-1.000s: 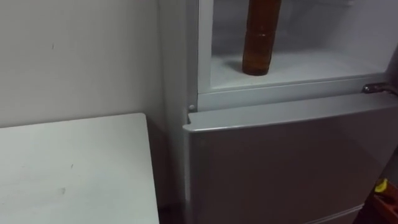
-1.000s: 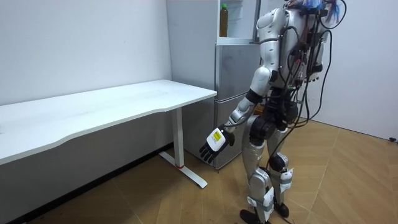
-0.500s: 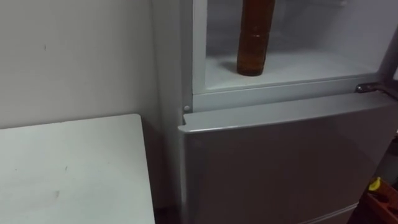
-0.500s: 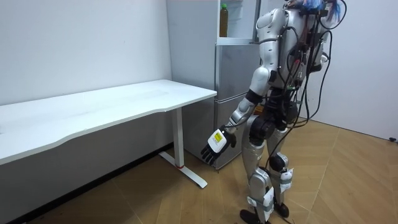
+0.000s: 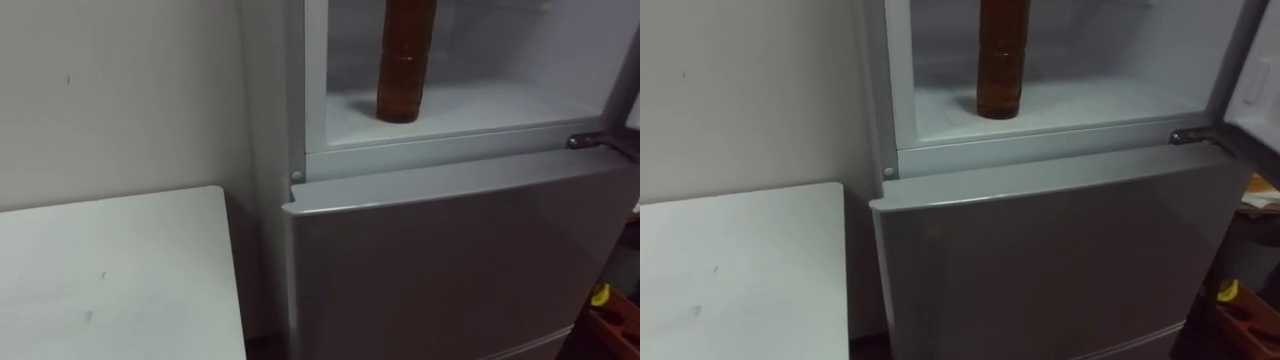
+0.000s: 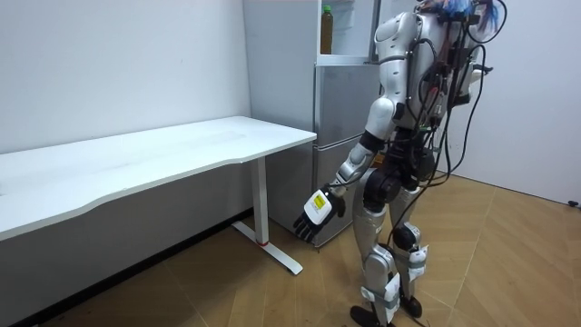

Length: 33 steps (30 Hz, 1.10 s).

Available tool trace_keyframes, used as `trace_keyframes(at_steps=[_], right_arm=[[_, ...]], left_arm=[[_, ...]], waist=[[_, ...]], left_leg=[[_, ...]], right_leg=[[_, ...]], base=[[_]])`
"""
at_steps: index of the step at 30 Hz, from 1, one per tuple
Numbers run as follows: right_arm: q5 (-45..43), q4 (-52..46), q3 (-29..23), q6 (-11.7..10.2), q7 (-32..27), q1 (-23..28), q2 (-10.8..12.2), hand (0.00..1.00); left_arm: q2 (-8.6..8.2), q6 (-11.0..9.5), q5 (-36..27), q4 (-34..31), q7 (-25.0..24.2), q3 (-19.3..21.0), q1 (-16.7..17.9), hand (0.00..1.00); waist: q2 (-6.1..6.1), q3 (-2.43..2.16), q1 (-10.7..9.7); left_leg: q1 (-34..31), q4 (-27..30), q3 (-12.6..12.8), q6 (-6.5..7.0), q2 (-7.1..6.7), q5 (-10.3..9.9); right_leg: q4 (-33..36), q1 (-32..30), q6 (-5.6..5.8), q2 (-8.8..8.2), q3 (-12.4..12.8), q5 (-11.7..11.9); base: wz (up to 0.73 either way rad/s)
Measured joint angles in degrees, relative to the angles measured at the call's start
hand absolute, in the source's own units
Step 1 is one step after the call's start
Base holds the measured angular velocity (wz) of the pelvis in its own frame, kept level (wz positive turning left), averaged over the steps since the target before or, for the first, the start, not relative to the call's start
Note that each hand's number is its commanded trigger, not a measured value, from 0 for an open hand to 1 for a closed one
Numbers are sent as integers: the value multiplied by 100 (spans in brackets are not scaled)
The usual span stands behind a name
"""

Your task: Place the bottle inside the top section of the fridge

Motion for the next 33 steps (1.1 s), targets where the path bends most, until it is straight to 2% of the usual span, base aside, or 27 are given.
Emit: trace_keyframes(at_steps=[7,14,19,27,33], right_arm=[[-363,-2,263,-2,15,28,0,0],[-632,-156,634,15,198,39,0,0],[-594,-158,867,17,371,39,1,0],[-569,-166,1268,17,448,28,0,0],[-569,-167,1300,17,451,28,0,0]], left_arm=[[2,-32,-2,139,10,-14,-30,0],[-4,-28,8,201,243,-140,17,0],[-2,-30,-1,206,345,-241,-11,0],[10,-30,-5,327,487,-342,2,0],[15,-30,-4,415,488,-458,-14,0]], waist=[[8,5,71],[63,9,88],[96,1,210],[95,-1,242],[83,-4,253]], left_leg=[[-7,0,-15,0,0,0],[-15,0,-18,0,1,-1],[-14,1,-13,-1,4,-1],[-18,22,-20,0,5,-1],[-22,24,-21,0,5,-1]], right_leg=[[-6,2,0,8,12,0],[-16,-4,0,13,50,0],[-3,-8,-2,14,49,1],[1,-3,-2,7,44,1],[-2,-4,-3,8,42,1]], base=[[0],[0],[0],[0],[0]])
